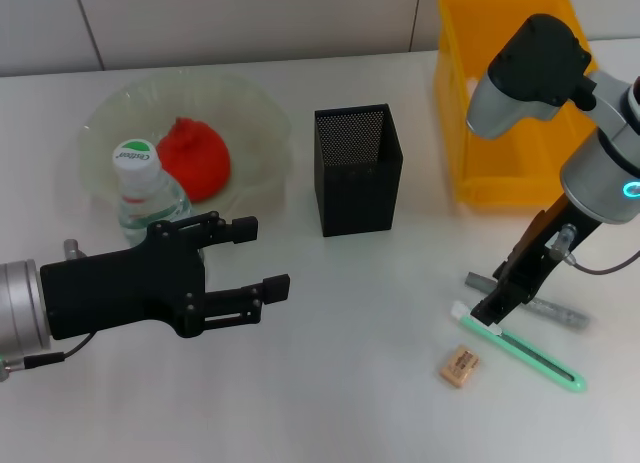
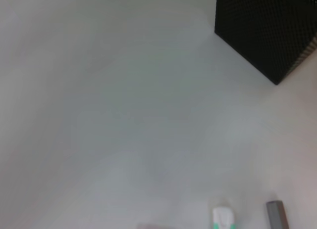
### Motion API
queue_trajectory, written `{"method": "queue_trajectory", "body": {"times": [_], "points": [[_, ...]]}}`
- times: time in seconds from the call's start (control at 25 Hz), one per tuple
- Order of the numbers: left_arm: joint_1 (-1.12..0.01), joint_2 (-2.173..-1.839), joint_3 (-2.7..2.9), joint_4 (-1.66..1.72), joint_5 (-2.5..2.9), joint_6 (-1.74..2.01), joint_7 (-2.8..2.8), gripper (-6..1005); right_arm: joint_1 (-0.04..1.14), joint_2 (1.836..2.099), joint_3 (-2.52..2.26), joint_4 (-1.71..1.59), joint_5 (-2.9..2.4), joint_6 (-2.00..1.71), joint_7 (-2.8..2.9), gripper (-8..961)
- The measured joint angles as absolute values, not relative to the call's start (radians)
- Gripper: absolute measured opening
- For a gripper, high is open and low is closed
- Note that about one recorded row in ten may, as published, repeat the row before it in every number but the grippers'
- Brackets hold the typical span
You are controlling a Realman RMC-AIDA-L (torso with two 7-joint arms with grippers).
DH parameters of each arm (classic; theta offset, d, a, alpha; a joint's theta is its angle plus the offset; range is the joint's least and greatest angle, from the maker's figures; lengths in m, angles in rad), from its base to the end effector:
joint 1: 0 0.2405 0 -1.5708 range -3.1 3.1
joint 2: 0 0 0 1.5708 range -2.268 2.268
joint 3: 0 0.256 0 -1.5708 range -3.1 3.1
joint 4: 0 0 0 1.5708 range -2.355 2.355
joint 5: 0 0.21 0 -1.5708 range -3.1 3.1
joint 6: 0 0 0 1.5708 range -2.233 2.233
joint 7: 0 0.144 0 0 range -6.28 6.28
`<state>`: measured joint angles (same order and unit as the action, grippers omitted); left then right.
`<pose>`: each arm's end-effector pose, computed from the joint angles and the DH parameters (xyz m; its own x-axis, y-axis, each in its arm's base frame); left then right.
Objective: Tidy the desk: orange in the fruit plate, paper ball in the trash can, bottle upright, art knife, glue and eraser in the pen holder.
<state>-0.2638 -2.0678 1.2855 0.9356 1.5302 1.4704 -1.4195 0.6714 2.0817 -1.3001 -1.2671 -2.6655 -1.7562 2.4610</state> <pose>-0.2303 0.2869 -0.0180 0.7940 0.2412 0.5581 0.3432 -0.9355 -0.0840 0.1913 0.3433 0.0073 0.6697 -0.6377 0.3806 -0.5419 -0.7700 -0.3368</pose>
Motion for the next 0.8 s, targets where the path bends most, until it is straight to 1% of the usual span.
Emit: {"method": "queue_trajectory", "body": {"times": [0.8], "points": [[-0.267,-2.068,1.278,0.936,1.529,1.471,-1.414,787,0.721,2.082,-1.314,-1.148,-2.676,-1.715,2.461,613]]}}
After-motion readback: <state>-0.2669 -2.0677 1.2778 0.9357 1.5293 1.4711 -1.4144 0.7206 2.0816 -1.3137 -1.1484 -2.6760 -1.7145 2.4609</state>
